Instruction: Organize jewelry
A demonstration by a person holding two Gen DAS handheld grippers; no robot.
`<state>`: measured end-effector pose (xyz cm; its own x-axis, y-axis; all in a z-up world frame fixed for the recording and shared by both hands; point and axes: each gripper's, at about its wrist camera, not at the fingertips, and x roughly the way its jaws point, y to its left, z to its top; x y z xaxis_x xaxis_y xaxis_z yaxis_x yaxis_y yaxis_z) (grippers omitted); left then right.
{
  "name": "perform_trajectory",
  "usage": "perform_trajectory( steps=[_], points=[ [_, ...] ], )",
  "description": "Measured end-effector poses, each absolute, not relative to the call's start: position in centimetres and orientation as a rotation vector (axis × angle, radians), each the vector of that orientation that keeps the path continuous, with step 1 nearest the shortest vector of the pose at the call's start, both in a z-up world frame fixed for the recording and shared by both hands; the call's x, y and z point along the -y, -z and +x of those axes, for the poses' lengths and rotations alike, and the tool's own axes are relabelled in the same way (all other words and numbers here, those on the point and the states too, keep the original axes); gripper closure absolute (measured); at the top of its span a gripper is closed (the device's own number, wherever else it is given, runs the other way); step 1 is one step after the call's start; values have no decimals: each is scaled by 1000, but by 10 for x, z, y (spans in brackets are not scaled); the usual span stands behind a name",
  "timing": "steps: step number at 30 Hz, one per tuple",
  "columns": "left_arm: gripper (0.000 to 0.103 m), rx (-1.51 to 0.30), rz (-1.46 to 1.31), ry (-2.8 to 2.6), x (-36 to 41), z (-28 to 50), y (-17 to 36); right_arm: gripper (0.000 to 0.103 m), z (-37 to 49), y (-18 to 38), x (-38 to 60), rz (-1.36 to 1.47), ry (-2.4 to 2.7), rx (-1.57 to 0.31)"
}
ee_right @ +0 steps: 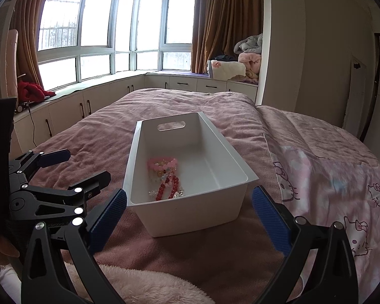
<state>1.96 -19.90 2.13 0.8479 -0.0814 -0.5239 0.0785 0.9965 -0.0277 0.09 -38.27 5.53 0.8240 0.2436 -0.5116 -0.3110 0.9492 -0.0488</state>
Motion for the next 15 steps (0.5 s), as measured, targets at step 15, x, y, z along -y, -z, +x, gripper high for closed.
perform_trajectory(
  steps=[15],
  points=[
    [4, -552, 4, 85, 200, 18, -21, 5, -1, -56, 388, -105, -311, -509]
  ],
)
